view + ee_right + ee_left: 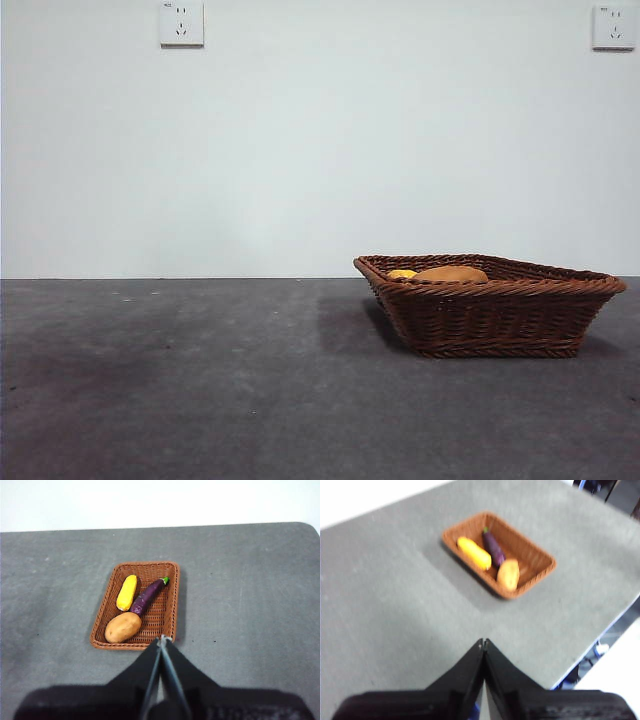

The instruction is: Help me put the vegetables on the table into the basket

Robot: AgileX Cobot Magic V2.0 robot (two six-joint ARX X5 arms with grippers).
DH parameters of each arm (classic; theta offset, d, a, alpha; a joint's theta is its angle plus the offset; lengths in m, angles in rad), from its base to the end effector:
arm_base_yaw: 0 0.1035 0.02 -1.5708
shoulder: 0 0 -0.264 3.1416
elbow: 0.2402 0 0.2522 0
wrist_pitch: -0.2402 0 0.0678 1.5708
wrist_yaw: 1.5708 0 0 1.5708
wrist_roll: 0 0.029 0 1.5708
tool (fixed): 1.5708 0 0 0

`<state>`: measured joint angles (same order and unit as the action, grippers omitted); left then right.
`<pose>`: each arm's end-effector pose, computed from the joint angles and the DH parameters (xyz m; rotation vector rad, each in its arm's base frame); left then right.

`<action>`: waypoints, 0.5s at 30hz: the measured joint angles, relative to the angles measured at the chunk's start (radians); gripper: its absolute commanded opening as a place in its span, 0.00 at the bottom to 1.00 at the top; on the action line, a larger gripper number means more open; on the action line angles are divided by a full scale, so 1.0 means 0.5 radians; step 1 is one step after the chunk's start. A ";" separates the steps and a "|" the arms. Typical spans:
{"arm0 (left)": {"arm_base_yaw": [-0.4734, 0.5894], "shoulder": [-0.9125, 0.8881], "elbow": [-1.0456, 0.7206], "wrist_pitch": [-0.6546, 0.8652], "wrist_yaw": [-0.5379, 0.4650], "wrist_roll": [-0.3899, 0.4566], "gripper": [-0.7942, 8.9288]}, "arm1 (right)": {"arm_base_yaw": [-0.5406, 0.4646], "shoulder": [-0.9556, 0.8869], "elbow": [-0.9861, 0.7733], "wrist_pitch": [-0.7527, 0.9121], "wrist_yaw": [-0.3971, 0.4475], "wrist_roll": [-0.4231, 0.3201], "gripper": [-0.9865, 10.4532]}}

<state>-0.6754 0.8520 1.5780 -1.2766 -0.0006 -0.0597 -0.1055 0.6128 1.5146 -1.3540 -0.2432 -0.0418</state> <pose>0.0562 -0.0450 0.4590 0.1299 0.5482 -0.6408 -0.0040 0.0074 0.4428 0.0375 0.4427 0.1446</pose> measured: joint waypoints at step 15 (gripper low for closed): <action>0.053 0.248 0.025 0.022 -0.090 0.155 0.08 | 0.000 0.363 0.000 0.000 0.000 0.000 0.09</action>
<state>-0.6491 0.9760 1.5906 -1.2655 -0.0456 0.0177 -0.1055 0.7944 1.5146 -1.3540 -0.2432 -0.0418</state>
